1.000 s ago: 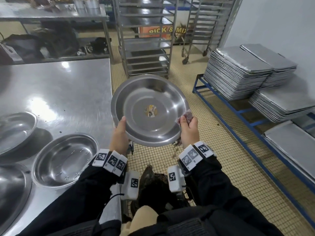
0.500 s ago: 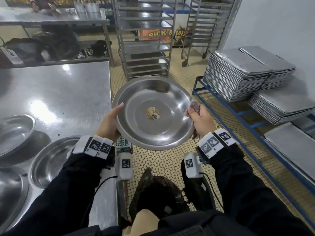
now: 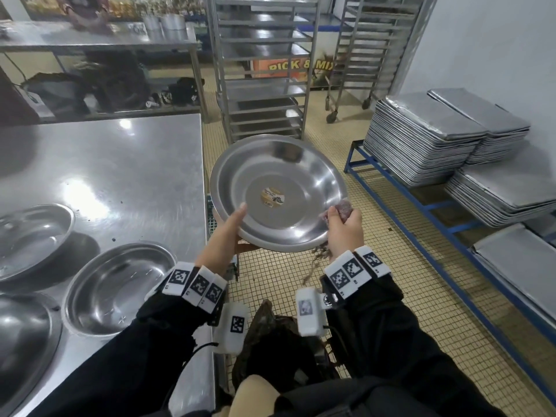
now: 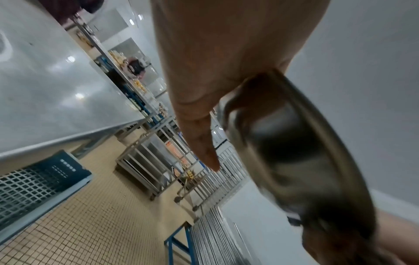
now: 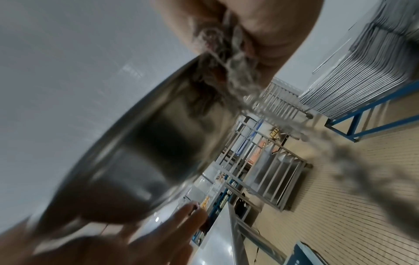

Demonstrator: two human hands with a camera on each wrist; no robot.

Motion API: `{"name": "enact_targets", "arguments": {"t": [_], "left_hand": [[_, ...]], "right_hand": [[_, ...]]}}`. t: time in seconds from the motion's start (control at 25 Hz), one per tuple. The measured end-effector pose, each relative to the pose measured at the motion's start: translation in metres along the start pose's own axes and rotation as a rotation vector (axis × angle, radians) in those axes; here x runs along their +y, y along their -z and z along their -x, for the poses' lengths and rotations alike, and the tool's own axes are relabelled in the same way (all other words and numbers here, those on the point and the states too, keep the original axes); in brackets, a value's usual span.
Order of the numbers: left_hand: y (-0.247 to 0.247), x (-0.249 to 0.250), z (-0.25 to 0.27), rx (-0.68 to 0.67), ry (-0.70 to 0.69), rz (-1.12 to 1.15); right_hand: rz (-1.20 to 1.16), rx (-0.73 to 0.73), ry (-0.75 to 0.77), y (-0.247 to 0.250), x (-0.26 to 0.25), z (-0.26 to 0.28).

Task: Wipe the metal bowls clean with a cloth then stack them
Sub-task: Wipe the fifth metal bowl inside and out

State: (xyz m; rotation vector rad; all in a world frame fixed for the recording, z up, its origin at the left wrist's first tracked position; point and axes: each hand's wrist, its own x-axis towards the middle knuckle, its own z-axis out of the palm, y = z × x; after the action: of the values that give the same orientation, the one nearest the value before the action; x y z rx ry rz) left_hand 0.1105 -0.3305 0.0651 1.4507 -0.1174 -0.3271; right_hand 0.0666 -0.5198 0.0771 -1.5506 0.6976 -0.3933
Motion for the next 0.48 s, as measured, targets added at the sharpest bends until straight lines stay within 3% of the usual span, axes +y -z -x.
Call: {"name": "enact_targets", "arguments": {"t": [0.16, 0.24, 0.36, 0.48], "left_hand": [[0.038, 0.013, -0.005, -0.131, -0.153, 0.159], [0.042, 0.019, -0.004, -0.064, -0.143, 0.153], [0.034, 0.018, 0.0, 0.098, -0.165, 0.128], [0.015, 0.008, 0.001, 0.15, -0.127, 0.015]], "right_hand": [[0.218, -0.185, 0.063, 0.018, -0.019, -0.017], [0.282, -0.251, 0.1, 0.019, -0.031, -0.015], [0.241, -0.152, 0.163, 0.009, -0.037, -0.002], [0.09, -0.019, 0.162, -0.011, -0.033, 0.01]]}}
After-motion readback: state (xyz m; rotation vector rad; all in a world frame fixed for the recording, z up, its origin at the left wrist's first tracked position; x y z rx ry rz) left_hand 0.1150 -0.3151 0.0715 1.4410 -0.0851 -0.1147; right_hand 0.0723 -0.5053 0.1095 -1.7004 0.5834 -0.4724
